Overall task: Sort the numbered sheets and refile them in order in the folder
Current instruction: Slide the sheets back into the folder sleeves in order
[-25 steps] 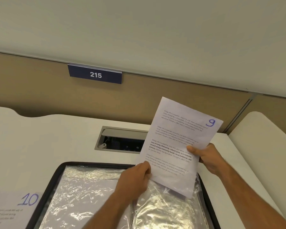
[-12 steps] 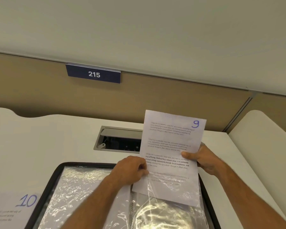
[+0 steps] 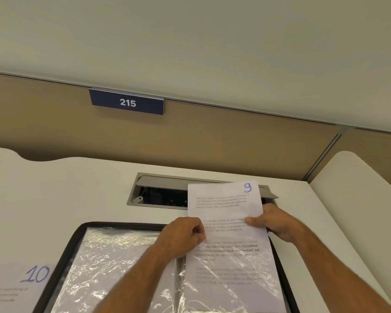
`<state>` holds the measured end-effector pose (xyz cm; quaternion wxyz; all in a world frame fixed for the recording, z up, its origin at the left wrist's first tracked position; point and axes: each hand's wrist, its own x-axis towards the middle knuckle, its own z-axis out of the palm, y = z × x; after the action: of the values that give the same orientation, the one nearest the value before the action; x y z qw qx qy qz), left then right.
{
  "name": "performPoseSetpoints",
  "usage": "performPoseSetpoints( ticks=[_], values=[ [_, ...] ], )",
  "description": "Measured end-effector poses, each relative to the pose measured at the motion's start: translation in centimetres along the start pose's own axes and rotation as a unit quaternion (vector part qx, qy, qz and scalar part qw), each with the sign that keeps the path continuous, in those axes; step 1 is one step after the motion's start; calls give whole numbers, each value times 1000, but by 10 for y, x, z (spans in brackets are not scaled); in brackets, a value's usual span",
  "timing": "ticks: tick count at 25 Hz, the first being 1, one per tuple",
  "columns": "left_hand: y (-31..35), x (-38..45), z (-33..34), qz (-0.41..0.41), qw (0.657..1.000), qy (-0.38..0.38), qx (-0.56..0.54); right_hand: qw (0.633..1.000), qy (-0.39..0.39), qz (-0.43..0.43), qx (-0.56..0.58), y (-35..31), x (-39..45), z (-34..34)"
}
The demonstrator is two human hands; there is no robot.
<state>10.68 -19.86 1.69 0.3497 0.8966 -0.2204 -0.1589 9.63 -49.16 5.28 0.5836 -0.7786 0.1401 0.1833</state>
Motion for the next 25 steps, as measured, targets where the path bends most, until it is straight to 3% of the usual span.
performPoseSetpoints(
  ticks=[4, 8, 14, 18, 23, 25],
  values=[
    [1, 0, 0, -5, 1000, 12, 0, 996, -46, 42, -69, 0, -2, -1],
    [3, 1, 1, -12, 1000, 20, 8, 997, 65, -11, 32, -1, -3, 15],
    [6, 0, 5, -25, 999, 24, 35, 975, -11, 91, -202, -2, -9, 9],
    [6, 1, 8, -30, 998, 24, 44, 988, 85, -23, -127, -3, -11, 20],
    [5, 2, 13, -38, 997, 32, 52, 956, -22, 55, -286, -9, -18, 18],
    [6, 2, 14, -41, 997, 35, 54, 957, -41, 46, -285, -14, -21, 21]
  ],
)
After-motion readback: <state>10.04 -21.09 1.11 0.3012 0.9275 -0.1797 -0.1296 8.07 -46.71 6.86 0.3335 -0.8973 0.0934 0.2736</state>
